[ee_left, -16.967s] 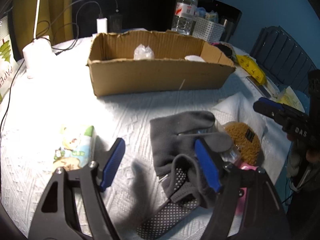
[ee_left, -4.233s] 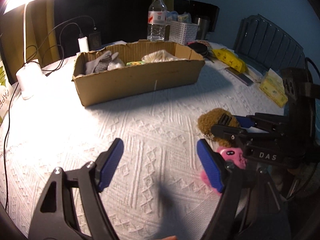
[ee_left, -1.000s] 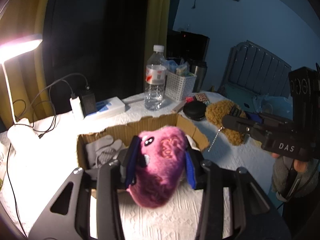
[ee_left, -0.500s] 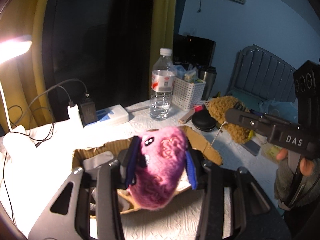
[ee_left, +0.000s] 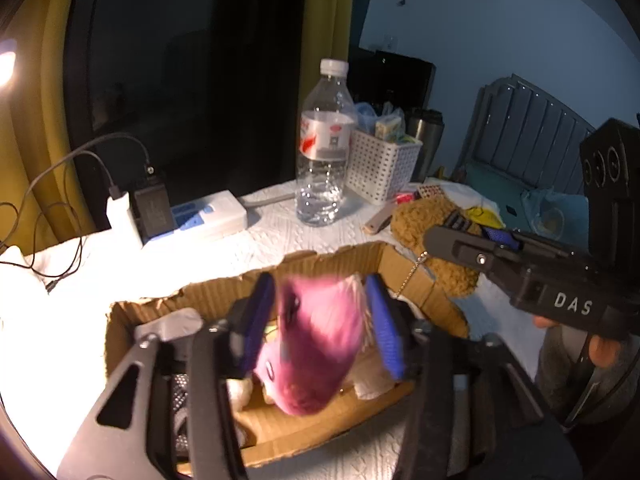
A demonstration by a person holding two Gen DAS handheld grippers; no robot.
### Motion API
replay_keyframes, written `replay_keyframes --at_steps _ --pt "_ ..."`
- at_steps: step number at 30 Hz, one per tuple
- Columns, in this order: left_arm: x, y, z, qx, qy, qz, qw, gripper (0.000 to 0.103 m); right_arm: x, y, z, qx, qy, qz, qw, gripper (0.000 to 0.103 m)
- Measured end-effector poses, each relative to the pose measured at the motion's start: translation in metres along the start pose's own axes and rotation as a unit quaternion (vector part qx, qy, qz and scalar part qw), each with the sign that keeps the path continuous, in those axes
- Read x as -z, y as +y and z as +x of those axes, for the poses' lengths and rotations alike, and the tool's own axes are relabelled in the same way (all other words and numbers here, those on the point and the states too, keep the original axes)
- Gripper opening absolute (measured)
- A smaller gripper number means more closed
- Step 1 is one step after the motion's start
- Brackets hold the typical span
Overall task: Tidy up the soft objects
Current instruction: 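Lower both plushes into the box and open both grippers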
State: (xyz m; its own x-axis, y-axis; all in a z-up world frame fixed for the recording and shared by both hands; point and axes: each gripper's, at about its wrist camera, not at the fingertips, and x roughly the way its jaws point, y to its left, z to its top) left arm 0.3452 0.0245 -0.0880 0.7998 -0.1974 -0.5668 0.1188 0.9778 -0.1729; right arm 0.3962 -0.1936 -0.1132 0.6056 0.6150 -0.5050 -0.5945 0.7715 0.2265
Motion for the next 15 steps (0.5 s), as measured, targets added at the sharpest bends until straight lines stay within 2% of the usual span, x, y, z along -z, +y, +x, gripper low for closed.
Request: replay_keyframes --at_steps 2,8,10,15 --pt "0.001 0.0 0.003 -0.003 0.004 0.0 1.0 0.052 0.001 -0.002 0.003 0.002 0.001 0.002 1.0 0.053" --pt "0.002 0.003 0.001 -0.007 0.006 -0.005 0.9999 0.056 0.002 -0.005 -0.001 0.01 0.0 0.005 1.0 0.053" --pt "0.002 0.003 -0.004 -0.005 0.0 -0.006 1.0 0.064 0.002 -0.003 -0.004 0.011 0.0 0.003 1.0 0.053" --pt "0.001 -0.002 -0.021 -0.001 -0.013 -0.001 0.9999 0.064 0.004 0.005 -0.016 0.016 -0.002 -0.002 1.0 0.053"
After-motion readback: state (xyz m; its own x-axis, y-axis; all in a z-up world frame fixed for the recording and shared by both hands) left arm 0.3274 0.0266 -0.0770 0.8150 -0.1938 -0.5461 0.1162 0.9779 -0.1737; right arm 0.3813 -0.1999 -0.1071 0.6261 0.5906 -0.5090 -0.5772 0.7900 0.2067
